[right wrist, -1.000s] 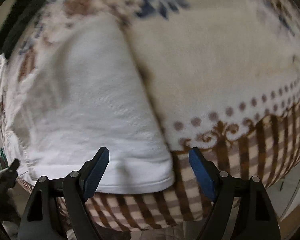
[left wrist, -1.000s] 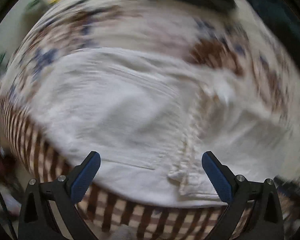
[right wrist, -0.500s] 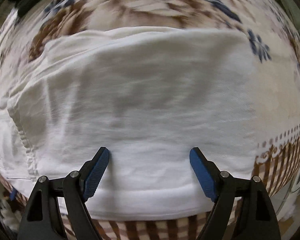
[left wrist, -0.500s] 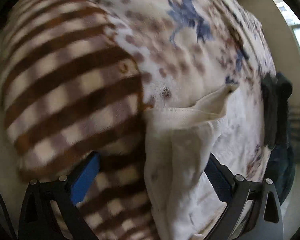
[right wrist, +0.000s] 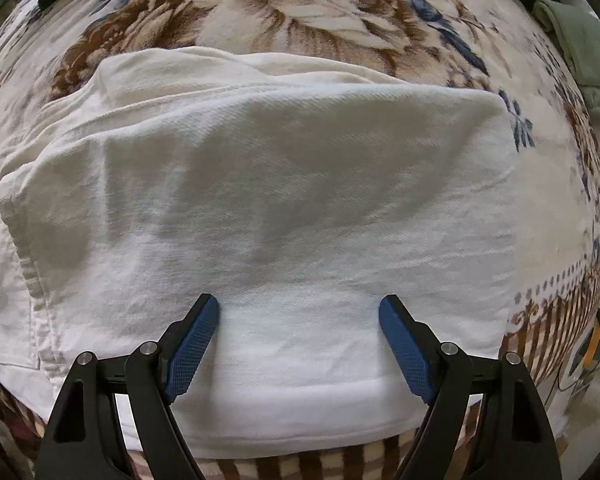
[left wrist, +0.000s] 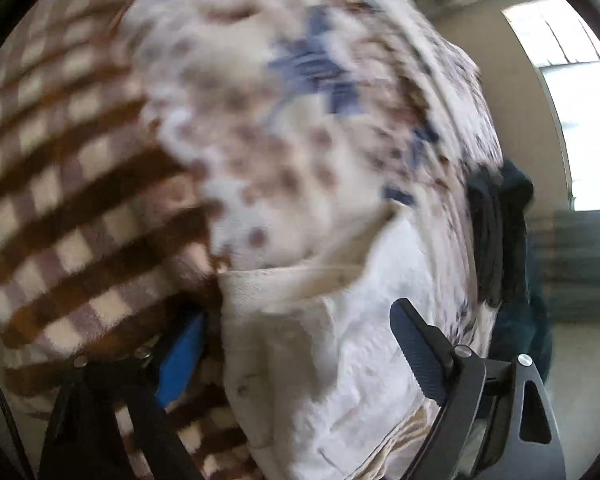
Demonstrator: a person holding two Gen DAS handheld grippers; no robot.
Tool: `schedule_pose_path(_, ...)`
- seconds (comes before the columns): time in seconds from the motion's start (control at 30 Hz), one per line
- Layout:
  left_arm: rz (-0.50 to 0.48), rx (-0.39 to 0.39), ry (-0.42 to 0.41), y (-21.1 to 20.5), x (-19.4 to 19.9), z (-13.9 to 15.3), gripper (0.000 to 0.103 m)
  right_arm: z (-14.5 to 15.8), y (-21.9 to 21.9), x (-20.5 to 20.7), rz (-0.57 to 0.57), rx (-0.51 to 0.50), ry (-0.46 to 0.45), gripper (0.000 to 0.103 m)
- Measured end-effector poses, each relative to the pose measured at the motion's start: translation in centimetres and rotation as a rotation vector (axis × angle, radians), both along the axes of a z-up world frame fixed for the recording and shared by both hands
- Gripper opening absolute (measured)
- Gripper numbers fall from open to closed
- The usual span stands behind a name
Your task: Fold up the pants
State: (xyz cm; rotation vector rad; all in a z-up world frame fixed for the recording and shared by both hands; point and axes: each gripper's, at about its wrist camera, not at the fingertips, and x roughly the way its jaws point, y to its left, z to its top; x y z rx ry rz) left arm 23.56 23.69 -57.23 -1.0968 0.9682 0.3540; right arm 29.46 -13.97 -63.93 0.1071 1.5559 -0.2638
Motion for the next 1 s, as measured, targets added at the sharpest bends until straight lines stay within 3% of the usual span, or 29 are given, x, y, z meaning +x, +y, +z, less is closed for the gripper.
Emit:
schedule_pose_path(0.07, -0.03, 0.018, 0.01, -0.4, 0.5, -0.6, 0.089, 0.1, 1.1, -0.3, -0.023, 0.008, -0.004, 0.085)
schedule_pose_path(0.17, -0.007, -0.018, 0.047, 0.7, 0.3, -1.9, 0.076, 0.0, -0.2, -0.1, -0.046, 0.012, -0.006, 0.085)
schedule_pose_path(0.2, 0.02, -0.044, 0.011, 1.1, 0.2, -1.2, 0.076, 0.2, -0.1, -0.3, -0.057, 0.012, -0.004, 0.085)
schedule_pose_path(0.3, -0.022, -0.008, -0.013, 0.8, 0.5, 0.1, 0.076, 0.2, -0.7, -0.7, -0.071, 0.021, -0.002, 0.085)
schedule_pose_path(0.43, -0.046, 0.012, 0.026, 0.9, 1.5, -2.3, 0.076, 0.0, -2.2, -1.0, -0.08, 0.024, -0.008, 0.085)
schedule_pose_path(0.53, -0.033, 0.01, 0.011, 1.6, 2.3, -2.4, 0.079, 0.1, -2.5, -1.3, -0.091, 0.028, 0.0, 0.085)
schedule_pose_path(0.67, 0.008, -0.055, -0.004, 2.3, 2.5, -4.1, 0.082, -0.2, -3.0, -1.3, -0.093, 0.035, 0.002, 0.085)
schedule_pose_path(0.73, 0.008, -0.048, -0.031, 1.8, 1.6, -3.2, 0.079, -1.3, -3.1, -0.3, -0.091, 0.033, 0.005, 0.085)
schedule_pose_path(0.8, -0.006, -0.029, -0.062, 0.7, 0.2, -1.2, 0.063, -1.3, -3.2, -0.3, -0.093, 0.035, 0.004, 0.085)
schedule_pose_path(0.87, -0.043, -0.038, -0.101, -0.7, -0.4, 0.5, 0.056, -1.4, -3.3, -0.3, -0.091, 0.037, 0.004, 0.085)
schedule_pose_path(0.93, -0.073, -0.023, -0.112, -2.0, -0.2, 1.5, 0.056, -1.6, -3.3, -0.1, -0.083, 0.035, 0.006, 0.085)
schedule_pose_path(1.0, -0.109, 0.032, -0.063, -2.4, 1.0, 0.8, 0.056, -1.7, -3.4, 0.0, -0.079, 0.036, 0.009, 0.085)
